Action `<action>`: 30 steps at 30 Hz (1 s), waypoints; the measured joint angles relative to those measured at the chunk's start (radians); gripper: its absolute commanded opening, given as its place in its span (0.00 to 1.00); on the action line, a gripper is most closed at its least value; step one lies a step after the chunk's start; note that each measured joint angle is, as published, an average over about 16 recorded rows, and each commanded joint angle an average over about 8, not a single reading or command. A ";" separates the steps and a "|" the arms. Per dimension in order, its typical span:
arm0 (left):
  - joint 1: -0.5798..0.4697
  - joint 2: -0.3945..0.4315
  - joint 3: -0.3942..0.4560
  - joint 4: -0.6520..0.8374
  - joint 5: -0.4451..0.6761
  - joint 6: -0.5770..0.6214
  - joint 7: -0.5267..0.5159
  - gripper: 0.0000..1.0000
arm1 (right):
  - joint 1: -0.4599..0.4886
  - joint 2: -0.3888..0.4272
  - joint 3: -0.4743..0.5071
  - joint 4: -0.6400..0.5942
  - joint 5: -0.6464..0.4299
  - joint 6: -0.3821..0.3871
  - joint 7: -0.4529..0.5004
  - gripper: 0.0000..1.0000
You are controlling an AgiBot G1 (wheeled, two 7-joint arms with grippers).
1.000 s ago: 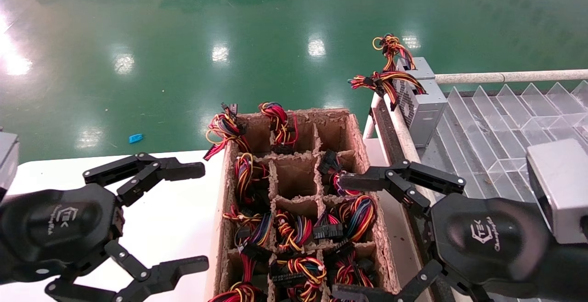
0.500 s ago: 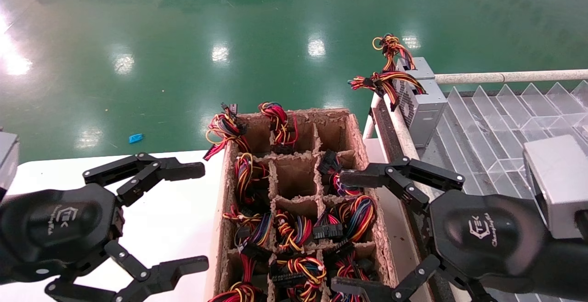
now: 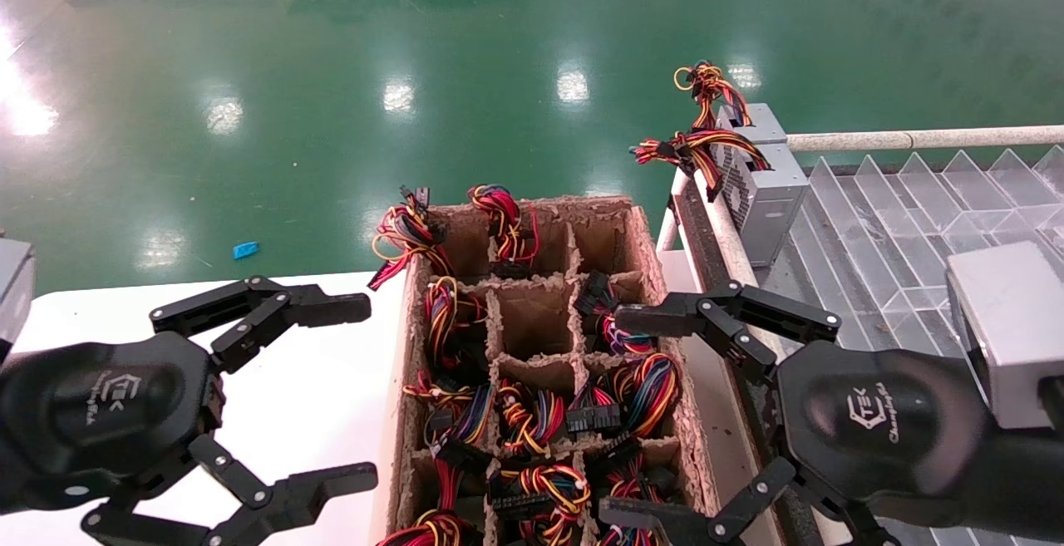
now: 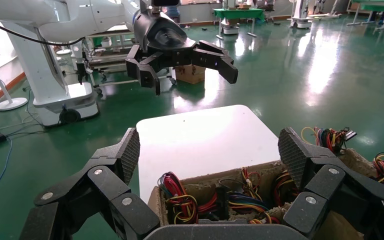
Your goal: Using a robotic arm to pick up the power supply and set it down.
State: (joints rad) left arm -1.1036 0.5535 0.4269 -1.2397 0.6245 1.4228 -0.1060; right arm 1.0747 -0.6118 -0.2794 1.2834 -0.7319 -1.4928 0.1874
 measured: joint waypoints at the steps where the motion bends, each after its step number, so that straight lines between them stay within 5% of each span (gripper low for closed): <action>1: 0.000 0.000 0.000 0.000 0.000 0.000 0.000 1.00 | 0.000 0.000 0.000 0.000 0.000 0.000 0.000 1.00; 30: 0.000 0.000 0.000 0.000 0.000 0.000 0.000 1.00 | 0.001 0.000 0.000 0.000 -0.001 0.002 0.000 1.00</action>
State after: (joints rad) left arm -1.1036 0.5535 0.4269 -1.2397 0.6245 1.4228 -0.1060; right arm 1.0753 -0.6122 -0.2793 1.2833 -0.7329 -1.4912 0.1872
